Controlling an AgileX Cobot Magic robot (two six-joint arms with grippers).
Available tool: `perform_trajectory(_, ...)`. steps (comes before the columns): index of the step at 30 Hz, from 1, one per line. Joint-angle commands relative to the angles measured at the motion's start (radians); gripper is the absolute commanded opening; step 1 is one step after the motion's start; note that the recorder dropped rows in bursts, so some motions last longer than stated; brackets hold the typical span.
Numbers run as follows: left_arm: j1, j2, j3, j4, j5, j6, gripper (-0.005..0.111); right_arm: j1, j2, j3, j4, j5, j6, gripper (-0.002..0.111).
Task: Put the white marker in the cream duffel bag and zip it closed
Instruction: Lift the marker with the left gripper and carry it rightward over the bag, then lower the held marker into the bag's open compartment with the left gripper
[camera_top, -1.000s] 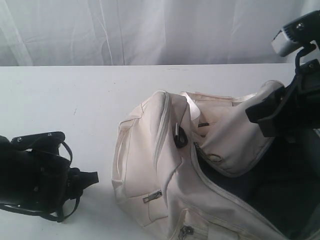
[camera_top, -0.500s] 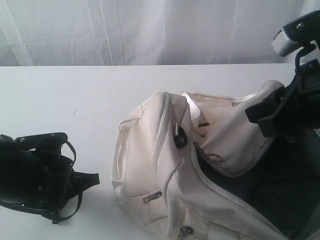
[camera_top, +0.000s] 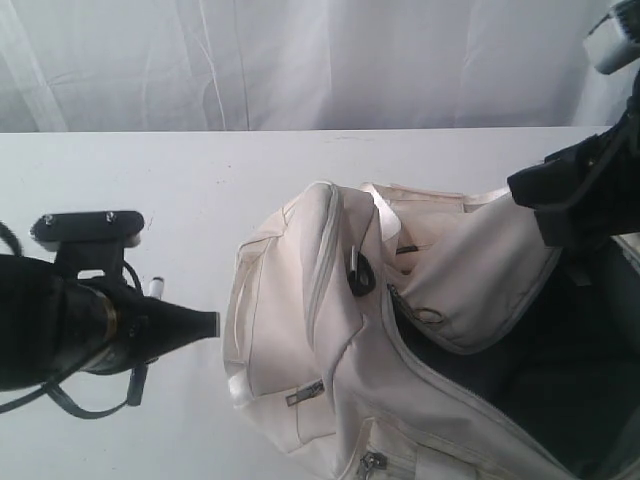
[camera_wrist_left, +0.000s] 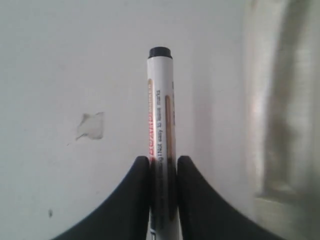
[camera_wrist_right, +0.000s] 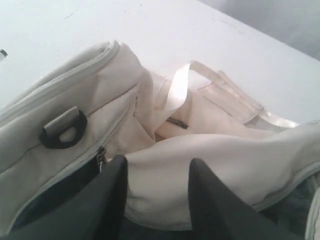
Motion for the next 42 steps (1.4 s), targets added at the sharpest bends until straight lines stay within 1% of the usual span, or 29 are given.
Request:
perform_trajectory(1, -0.001, -0.133, -0.002, 0.002, -0.144, 0.070, 0.000, -0.003, -0.035, 0.003, 0.000, -0.011, -0.006, 0.038)
perform_trajectory(4, -0.001, -0.176, -0.036, 0.002, -0.259, 0.095, 0.000, -0.003, -0.040, 0.003, 0.000, -0.011, -0.006, 0.038)
perform_trajectory(8, -0.001, -0.167, -0.105, 0.014, -0.409, 0.107, 0.000, -0.003, -0.039, 0.003, 0.000, -0.011, 0.001, 0.038)
perform_trajectory(14, -0.001, -0.082, -0.208, 0.014, -0.512, 0.107, 0.000, -0.003, -0.061, 0.003, 0.000, -0.011, 0.003, 0.038)
perform_trajectory(18, -0.001, -0.018, -0.271, 0.014, -0.618, 0.109, 0.000, -0.003, -0.099, 0.003, -0.006, -0.011, 0.006, 0.038)
perform_trajectory(22, -0.006, 0.052, -0.326, 0.014, -0.710, 0.109, 0.000, -0.003, -0.142, 0.003, -0.077, -0.013, 0.086, 0.038)
perform_trajectory(29, -0.086, 0.162, -0.418, 0.069, -0.719, 0.106, 0.000, -0.003, -0.236, 0.003, -0.344, -0.017, 0.345, 0.038)
perform_trajectory(36, -0.115, 0.234, -0.460, 0.069, -0.739, 0.103, 0.000, -0.003, -0.342, 0.003, -0.620, -0.017, 0.632, 0.038)
perform_trajectory(39, -0.137, 0.261, -0.475, 0.069, -0.743, 0.103, 0.000, -0.003, -0.375, 0.003, -0.677, -0.004, 0.655, 0.038)
perform_trajectory(42, -0.163, 0.298, -0.508, 0.069, -0.760, 0.103, 0.000, -0.003, -0.385, 0.003, -0.677, 0.021, 0.655, 0.038)
